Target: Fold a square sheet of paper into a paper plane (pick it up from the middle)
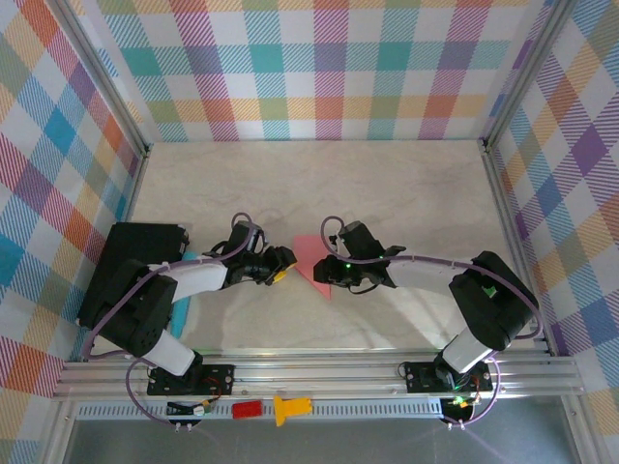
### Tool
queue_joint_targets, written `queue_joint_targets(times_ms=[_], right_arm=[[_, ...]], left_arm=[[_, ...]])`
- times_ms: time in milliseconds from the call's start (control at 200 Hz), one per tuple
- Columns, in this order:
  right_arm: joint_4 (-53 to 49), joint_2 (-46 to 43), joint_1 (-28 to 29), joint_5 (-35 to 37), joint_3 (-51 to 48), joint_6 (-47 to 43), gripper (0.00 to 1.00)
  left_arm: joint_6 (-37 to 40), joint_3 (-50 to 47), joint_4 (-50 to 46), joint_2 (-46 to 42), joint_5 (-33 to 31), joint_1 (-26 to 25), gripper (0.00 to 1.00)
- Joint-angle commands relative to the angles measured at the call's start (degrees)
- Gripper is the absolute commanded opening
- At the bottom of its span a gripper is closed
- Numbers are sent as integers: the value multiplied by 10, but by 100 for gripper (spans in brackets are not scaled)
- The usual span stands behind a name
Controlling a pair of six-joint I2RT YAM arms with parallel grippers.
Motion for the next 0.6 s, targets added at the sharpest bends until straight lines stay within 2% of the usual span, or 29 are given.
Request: queue_joint_targets(times_ms=[0, 345, 600], right_arm=[[3, 13, -1, -2, 13, 10, 33], [-30, 43, -1, 28, 35, 13, 31], [-27, 36, -2, 32, 32, 9, 31]], left_arm=[[-32, -11, 57, 3, -5, -8, 52], [-49, -10, 104, 45, 24, -11, 53], [-42, 2, 133, 75, 56, -12, 47]])
